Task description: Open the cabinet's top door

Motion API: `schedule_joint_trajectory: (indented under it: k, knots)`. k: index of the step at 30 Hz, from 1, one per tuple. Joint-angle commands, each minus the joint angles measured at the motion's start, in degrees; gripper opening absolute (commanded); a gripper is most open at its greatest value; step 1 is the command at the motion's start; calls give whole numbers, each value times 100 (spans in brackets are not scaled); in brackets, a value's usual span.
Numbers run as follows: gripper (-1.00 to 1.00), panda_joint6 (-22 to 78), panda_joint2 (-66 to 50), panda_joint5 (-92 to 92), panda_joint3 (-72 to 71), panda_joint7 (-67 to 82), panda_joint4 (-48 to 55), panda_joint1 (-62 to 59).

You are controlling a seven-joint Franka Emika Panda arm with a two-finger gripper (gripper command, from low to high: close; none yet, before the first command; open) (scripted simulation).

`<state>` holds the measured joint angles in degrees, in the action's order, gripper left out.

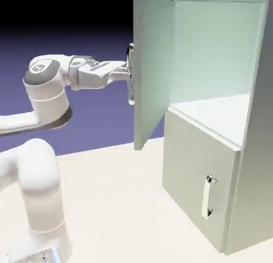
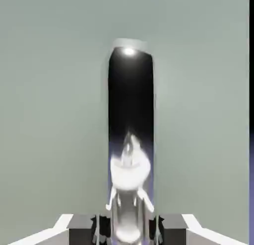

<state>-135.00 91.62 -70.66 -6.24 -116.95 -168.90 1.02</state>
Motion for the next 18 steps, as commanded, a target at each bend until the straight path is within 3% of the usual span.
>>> schedule_joint_trajectory:
  k: [1, 10, 18]
  knots:
    - [-100, 188, 53, 189, -208, 18, 7, 32]
    - [-100, 1825, 101, 1736, -2077, 29, 434, 138]
    - [-100, 3501, -357, 2995, -3738, -66, 1557, -486]
